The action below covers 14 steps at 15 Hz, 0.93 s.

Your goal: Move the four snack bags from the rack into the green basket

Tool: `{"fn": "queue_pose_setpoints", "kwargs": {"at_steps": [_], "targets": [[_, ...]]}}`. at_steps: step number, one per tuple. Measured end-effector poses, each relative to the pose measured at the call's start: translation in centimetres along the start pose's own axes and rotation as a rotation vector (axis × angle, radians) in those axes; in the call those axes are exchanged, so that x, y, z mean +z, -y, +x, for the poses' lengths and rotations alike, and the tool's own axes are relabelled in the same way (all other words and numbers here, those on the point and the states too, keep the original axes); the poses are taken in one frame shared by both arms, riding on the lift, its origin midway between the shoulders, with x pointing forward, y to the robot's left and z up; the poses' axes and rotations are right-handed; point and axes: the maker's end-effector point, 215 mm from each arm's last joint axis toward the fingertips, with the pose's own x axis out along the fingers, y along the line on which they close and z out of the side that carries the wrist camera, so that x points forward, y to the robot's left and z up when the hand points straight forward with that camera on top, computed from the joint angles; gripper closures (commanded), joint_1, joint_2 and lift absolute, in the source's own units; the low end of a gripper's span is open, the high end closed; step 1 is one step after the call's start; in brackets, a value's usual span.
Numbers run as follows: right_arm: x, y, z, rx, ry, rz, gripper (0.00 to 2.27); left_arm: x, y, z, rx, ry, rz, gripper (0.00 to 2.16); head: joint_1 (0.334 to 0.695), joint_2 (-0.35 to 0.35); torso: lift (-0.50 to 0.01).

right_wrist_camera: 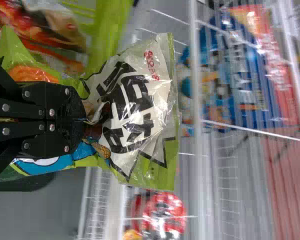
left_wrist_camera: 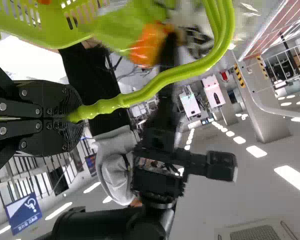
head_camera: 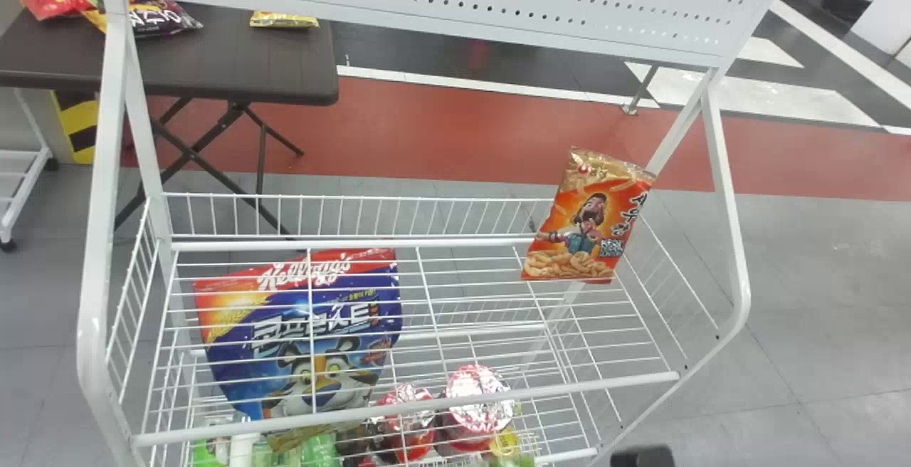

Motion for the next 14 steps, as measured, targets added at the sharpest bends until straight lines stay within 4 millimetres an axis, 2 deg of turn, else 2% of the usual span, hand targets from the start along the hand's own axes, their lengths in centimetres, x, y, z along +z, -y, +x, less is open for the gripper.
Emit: {"fn": "queue_pose_setpoints", "kwargs": {"at_steps": [2,4,6,8,9,10,11,12,14], "targets": [[-4.1,-1.5,0.6,0.065,-0.105,0.055,2.19,0.0,0.0,0.1,0.002,-0.002,0.002,1.47,0.695,-0.35,0.0],[-6.5,-3.6,1.3,0.131,-0.165,0.078,2.19,0.0,-0.1,0.2,0.003,-0.003,0.003,1.47,0.695,-0.35,0.0],[-6.8,-5.4,1.8,0.166,-0.172,0.065,2.19,0.1,0.0,0.2,0.005,-0.004,0.005,1.47,0.695,-0.35,0.0],[-5.7,-6.4,2.6,0.169,-0.13,0.028,2.18,-0.2,0.0,0.1,0.008,-0.005,0.005,1.47,0.695,-0.35,0.0],[-5.1,-6.5,3.0,0.166,-0.108,0.014,2.06,-0.3,0.1,0.0,0.008,-0.004,0.003,1.47,0.695,-0.35,0.0],[-4.9,-6.5,3.2,0.166,-0.099,0.008,1.44,-0.4,0.1,-0.1,0.008,-0.003,0.003,1.47,0.695,-0.35,0.0],[-5.0,-6.4,3.3,0.167,-0.101,0.006,0.49,-0.4,0.1,-0.1,0.009,-0.002,0.006,1.47,0.695,-0.35,0.0],[-5.3,-6.3,3.2,0.167,-0.111,0.005,0.0,-0.4,0.1,-0.1,0.009,-0.002,0.009,1.47,0.695,-0.35,0.0],[-5.5,-6.0,3.0,0.168,-0.118,0.008,0.01,-0.3,0.1,-0.1,0.008,-0.003,0.013,1.47,0.695,-0.35,0.0]]}}
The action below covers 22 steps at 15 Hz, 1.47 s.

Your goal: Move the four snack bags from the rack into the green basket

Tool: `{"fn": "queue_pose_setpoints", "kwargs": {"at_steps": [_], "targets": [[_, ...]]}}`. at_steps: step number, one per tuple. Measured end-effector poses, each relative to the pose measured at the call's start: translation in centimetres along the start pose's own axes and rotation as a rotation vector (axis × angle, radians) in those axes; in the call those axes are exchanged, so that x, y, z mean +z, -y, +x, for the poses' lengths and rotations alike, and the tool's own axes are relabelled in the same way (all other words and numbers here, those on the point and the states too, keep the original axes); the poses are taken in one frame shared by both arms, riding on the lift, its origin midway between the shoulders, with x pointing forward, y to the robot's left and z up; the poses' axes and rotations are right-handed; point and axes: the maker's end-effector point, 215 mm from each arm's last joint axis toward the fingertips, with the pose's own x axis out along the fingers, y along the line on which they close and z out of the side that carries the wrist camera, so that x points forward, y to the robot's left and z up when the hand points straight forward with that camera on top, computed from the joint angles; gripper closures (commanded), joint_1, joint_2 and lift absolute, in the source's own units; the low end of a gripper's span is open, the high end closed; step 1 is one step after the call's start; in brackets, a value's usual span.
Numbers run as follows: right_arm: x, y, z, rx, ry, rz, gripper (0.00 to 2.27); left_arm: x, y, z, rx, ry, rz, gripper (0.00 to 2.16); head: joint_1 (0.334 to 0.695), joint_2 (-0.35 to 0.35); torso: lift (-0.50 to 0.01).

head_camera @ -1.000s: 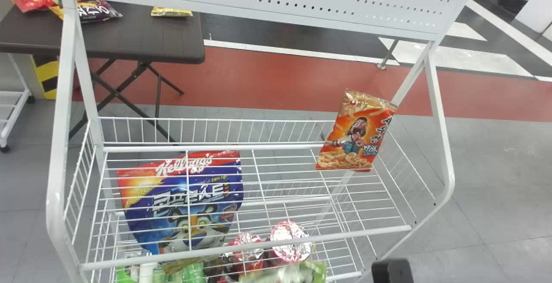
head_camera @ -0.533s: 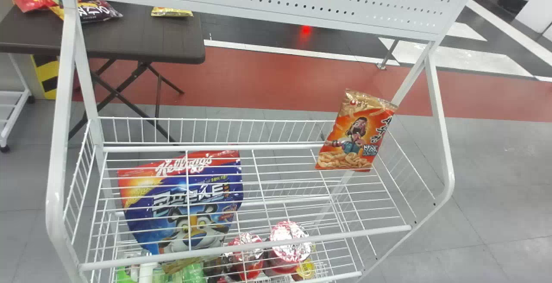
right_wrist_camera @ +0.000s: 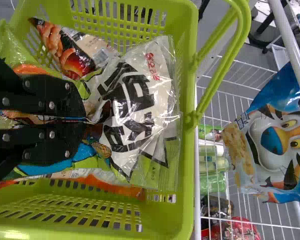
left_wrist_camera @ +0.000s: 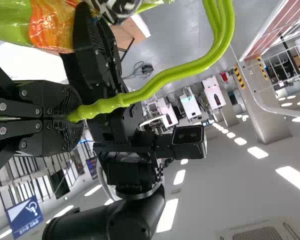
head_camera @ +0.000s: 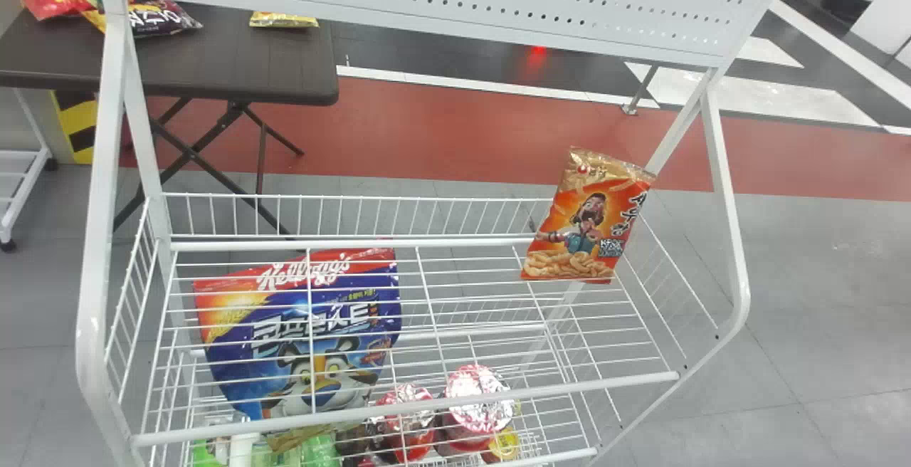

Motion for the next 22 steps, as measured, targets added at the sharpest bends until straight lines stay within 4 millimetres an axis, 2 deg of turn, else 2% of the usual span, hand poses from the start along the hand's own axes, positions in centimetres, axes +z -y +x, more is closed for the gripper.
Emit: {"fn": "queue_pose_setpoints", "kwargs": {"at_steps": [2,4,6,8,10,12,14,16,19,22], "targets": [[0.6,0.5,-0.7,0.002,0.022,0.003,0.05,0.1,0.0,0.1,0.0,-0.001,0.003,1.47,0.695,-0.35,0.0],[2.6,1.2,-1.4,-0.006,0.085,-0.009,0.05,0.1,0.0,0.1,0.001,-0.001,0.002,1.47,0.695,-0.35,0.0],[6.7,2.7,-2.5,-0.061,0.219,-0.059,0.05,0.0,0.1,0.0,0.003,-0.001,0.003,1.47,0.695,-0.35,0.0],[14.0,5.0,-4.8,-0.17,0.453,-0.152,0.05,0.1,0.2,0.0,0.005,-0.002,0.009,1.47,0.695,-0.35,0.0],[21.1,6.9,-8.0,-0.274,0.687,-0.233,0.06,0.0,0.2,0.1,0.008,-0.005,0.013,1.47,0.695,-0.35,0.0],[26.7,9.3,-10.7,-0.373,0.864,-0.274,0.06,0.0,0.2,0.1,0.011,-0.005,0.013,1.47,0.695,-0.35,0.0],[31.4,12.3,-12.1,-0.45,0.958,-0.28,0.06,-0.1,0.3,0.1,0.013,-0.005,0.013,1.47,0.695,-0.35,0.0],[35.4,14.9,-13.4,-0.514,1.035,-0.287,0.07,-0.1,0.3,0.1,0.014,-0.004,0.013,1.47,0.695,-0.35,0.0],[40.1,18.4,-15.0,-0.572,1.13,-0.289,0.09,-0.1,0.3,0.0,0.013,-0.004,0.013,1.47,0.695,-0.35,0.0],[42.3,20.6,-15.1,-0.613,1.161,-0.292,0.11,-0.1,0.3,0.0,0.011,-0.004,0.012,1.47,0.695,-0.35,0.0]]}}
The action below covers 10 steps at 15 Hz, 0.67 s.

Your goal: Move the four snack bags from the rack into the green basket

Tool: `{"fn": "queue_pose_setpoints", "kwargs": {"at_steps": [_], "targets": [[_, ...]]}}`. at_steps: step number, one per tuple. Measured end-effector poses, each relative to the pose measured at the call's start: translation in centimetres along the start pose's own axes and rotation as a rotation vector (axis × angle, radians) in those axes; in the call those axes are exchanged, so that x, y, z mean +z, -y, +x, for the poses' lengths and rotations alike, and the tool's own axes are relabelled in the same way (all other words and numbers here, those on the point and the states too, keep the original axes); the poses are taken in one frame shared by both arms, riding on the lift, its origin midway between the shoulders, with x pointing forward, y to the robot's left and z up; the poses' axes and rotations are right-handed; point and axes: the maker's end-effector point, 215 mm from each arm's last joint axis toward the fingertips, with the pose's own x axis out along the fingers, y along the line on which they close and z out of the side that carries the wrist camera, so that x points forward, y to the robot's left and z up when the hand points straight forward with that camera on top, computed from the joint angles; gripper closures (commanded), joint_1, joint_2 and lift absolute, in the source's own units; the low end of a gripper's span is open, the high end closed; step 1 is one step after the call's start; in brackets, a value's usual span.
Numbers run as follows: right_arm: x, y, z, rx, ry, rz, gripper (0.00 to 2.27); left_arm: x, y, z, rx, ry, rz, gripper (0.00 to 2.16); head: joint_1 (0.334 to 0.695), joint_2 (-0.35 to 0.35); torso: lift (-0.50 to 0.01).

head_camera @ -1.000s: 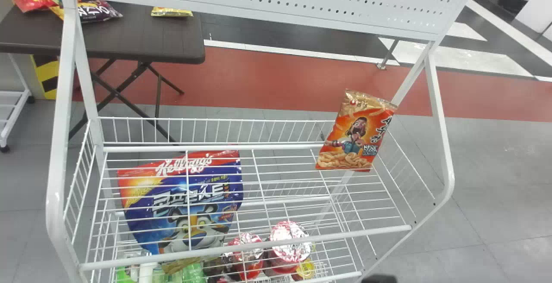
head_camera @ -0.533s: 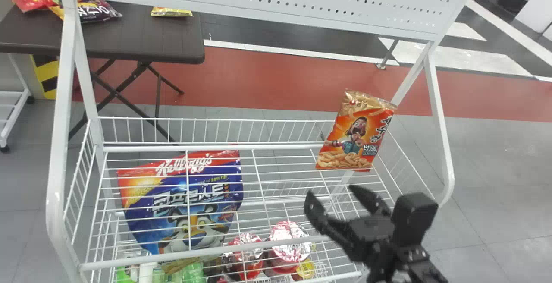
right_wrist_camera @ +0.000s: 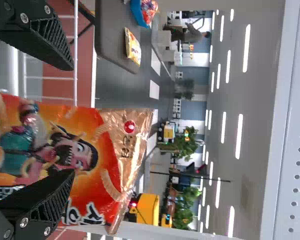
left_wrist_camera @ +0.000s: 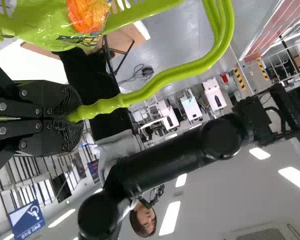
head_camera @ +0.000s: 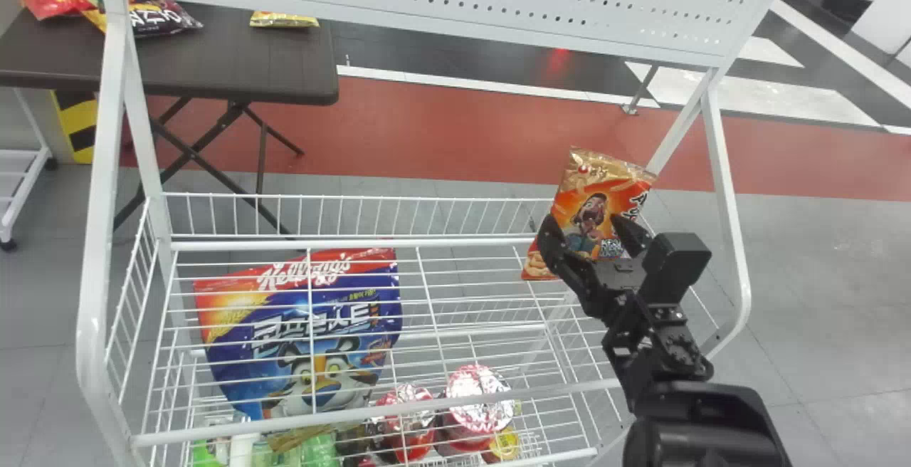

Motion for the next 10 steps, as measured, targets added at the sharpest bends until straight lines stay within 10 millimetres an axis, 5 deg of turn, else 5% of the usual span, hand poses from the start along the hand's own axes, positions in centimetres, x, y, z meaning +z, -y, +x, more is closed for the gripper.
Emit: {"fn": "queue_pose_setpoints", "kwargs": {"at_steps": [5,6,7,10], "targets": [[-4.8,2.6,3.4,-0.046,-0.093,-0.017,0.39,0.1,0.0,0.0,-0.002,-0.002,0.001,1.47,0.695,-0.35,0.0],[-5.5,2.8,3.8,-0.045,-0.108,-0.017,0.97,0.1,0.0,0.0,-0.002,-0.002,0.001,1.47,0.695,-0.35,0.0],[-6.0,2.8,4.0,-0.039,-0.118,-0.014,1.96,0.1,0.0,0.0,-0.001,-0.003,0.001,1.47,0.695,-0.35,0.0],[-6.5,2.9,3.2,-0.036,-0.136,0.006,2.17,0.1,-0.1,0.1,0.002,-0.003,-0.002,1.47,0.695,-0.35,0.0]]}}
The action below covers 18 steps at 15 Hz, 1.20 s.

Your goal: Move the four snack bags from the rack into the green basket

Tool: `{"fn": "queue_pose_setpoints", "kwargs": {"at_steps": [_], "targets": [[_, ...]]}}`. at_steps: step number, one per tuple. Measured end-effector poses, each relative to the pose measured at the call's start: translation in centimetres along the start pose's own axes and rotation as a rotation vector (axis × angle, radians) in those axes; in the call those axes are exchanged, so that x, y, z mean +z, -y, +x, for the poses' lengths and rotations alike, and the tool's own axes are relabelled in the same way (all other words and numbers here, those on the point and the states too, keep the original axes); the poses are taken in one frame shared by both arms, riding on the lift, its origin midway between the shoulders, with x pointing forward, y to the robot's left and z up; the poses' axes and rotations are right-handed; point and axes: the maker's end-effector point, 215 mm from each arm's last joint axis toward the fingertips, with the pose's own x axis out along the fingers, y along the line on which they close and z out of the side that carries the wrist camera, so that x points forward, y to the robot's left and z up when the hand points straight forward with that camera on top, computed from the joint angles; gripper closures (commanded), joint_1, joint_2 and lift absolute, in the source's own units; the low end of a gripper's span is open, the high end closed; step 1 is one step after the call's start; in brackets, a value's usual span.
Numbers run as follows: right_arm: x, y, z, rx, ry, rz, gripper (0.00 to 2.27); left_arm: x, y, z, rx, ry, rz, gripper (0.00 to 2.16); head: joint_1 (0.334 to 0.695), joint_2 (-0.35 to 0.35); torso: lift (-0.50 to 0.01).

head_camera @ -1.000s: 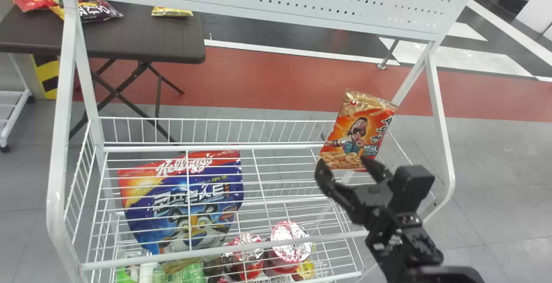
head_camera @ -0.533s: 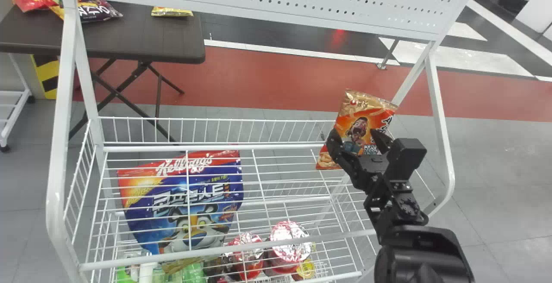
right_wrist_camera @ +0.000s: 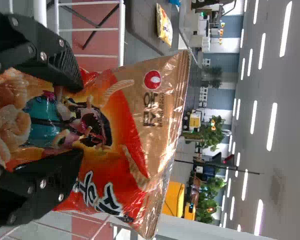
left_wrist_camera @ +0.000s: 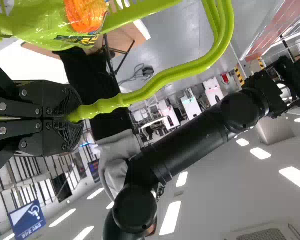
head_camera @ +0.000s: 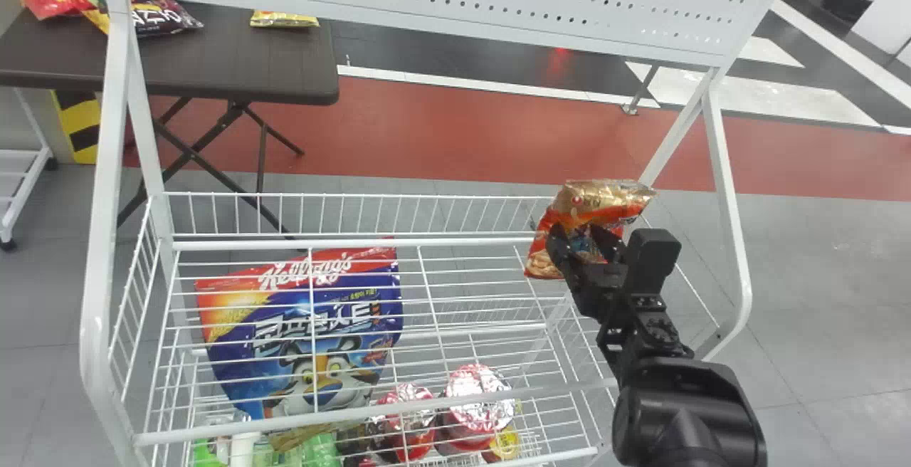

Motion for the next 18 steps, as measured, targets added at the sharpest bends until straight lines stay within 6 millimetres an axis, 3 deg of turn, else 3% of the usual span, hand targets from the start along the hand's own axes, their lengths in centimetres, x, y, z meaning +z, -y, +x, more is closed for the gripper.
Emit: {"fn": "queue_pose_setpoints", "kwargs": {"at_steps": [7,9,13,15,18], "targets": [[3.5,-0.5,-4.6,0.004,0.089,0.049,2.19,0.0,0.0,0.0,0.001,-0.001,-0.001,1.47,0.695,-0.35,0.0],[4.8,-1.9,-7.1,0.035,0.09,0.066,2.19,0.0,0.0,0.0,0.002,-0.002,-0.002,1.47,0.695,-0.35,0.0],[6.1,-6.7,-14.9,0.177,-0.006,0.135,2.19,0.0,0.0,0.0,0.003,-0.002,-0.001,1.47,0.695,-0.35,0.0],[4.6,-9.3,-19.3,0.263,-0.122,0.178,2.19,0.0,0.0,0.0,0.003,-0.002,-0.001,1.47,0.695,-0.35,0.0],[-1.4,-12.4,-25.4,0.366,-0.408,0.248,2.19,0.0,0.0,0.1,0.004,0.0,-0.001,1.47,0.695,-0.35,0.0]]}}
